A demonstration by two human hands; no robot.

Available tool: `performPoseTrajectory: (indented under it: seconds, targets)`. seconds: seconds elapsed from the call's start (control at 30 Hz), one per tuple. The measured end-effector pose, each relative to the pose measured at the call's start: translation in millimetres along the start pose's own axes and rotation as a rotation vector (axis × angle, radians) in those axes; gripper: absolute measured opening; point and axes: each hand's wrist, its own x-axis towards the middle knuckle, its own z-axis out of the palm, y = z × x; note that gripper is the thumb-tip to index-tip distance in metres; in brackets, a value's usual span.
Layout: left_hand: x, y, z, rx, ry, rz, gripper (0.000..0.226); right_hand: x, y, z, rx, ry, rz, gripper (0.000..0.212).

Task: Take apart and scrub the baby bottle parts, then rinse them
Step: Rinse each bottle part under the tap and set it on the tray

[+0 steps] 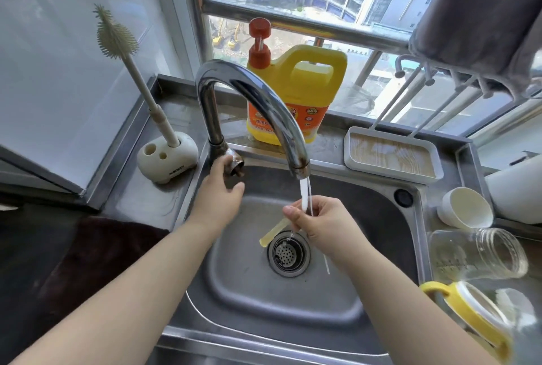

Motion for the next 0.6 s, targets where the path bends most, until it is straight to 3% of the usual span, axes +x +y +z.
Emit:
performPoseTrajectory:
  seconds: [0.07,0.13,0.2,0.27,0.37,0.47,0.6]
  targets:
    - [-25.9,5.2,2.4,0.038,-0.027,0.068,0.031,-1.2,2.7,-2.5,-0.009,0.010,0.022,0.020]
    - [-46.3,10.6,10.5,0.000,-0.245,0.135,0.019,-2.9,5.0,-1.4,0.004,0.014,0.032,0.017]
    - [-58.5,15.2,21.8,-0.114,-0.441,0.150,0.024,-4.8,7.8,1.4,0.045,0.002,0.025,0.014]
    - [-64.9,19.2,31.8,-0.241,-0.522,0.121,0.025,-8.4,9.8,2.6,0.091,-0.021,0.017,0.012]
    - [-70.8,20.0,38.0,-0.289,-0.565,0.103,0.026,-16.9,12.0,-0.3,0.065,-0.056,0.026,0.013]
    - [-69.8,17.6,33.7,-0.176,-0.511,0.140,0.024,-25.5,14.8,-17.1,-0.161,-0.005,0.039,0.017]
    - [-67.9,19.5,28.7,-0.149,-0.473,0.176,0.021,-36.3,16.5,-52.0,-0.375,-0.006,-0.095,0.018]
